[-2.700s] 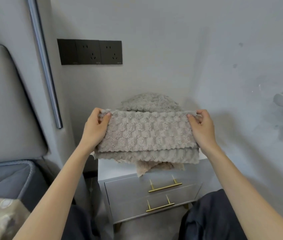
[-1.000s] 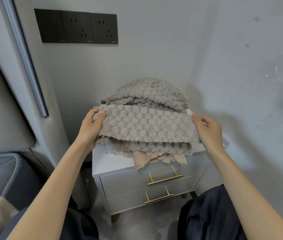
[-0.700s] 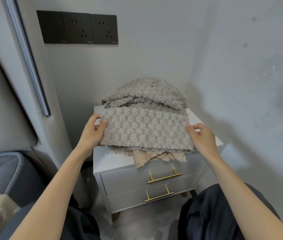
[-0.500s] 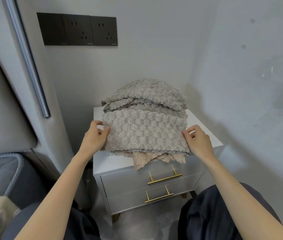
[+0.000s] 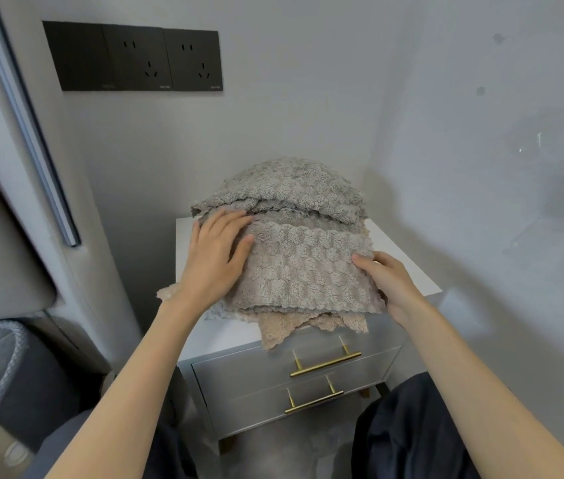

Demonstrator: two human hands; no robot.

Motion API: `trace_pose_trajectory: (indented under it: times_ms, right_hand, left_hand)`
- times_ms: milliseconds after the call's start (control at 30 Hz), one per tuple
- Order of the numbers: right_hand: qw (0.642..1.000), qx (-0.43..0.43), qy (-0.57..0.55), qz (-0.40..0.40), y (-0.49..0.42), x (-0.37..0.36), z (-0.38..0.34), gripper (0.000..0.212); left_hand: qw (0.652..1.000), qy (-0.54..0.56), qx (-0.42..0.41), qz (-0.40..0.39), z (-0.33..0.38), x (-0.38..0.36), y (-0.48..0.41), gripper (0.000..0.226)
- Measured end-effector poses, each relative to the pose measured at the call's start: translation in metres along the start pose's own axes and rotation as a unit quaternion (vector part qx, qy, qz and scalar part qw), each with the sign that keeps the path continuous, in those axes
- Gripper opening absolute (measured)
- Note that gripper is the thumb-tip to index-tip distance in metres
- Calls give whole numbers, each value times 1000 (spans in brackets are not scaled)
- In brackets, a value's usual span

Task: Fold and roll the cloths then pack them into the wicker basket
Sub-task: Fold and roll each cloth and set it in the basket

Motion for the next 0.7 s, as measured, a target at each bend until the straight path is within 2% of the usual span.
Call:
trace_pose_trajectory:
  times_ms: [67,133,233,300,367,467,567,633,667,700]
  right_hand:
    - [998,38,-32,23,1,5,-11,12]
    - [995,80,-25,50,3,13,-24,18]
    - [984,158,-40,73,8,22,-51,11]
    - [973,205,-42,98,10,30,-68,10]
    - [961,236,-32,139,10,44,-79,12]
    - [947,250,-17,203,10,74,-88,13]
    - [930,260,32,257,9,103,-95,21]
    - [920,262,73,281,10,126,-100,15]
    - [918,261,98,282,11,130,-103,10]
    - [915,261,122,282,10,137,-104,14]
  left_hand:
    - [999,-14,-2,-32,-1,-8,-5,42]
    - [998,-31,-2,-52,-2,-13,-8,45]
    - [998,-34,6,-59,2,-12,-13,46]
    - [998,-12,-11,-57,15,-8,-16,34]
    - [996,34,-32,-78,36,-7,-19,37]
    - [982,96,-60,-151,78,-16,-21,44]
    - [959,155,-29,-237,104,-40,-20,49]
    - [956,158,-5,-249,117,-59,-20,57]
    - [965,124,-17,-231,119,-66,-20,55]
    - [973,81,-43,-210,124,-75,-21,47]
Point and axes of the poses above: each hand's wrist, its own y-axis away from the middle knuckle, its own x-axis out of the back of the hand, z = x × y, the point moved 9 cm from there along -y, towards the middle knuckle, and after that the axes turned 9 degrees about z, right-handed, at the moved point
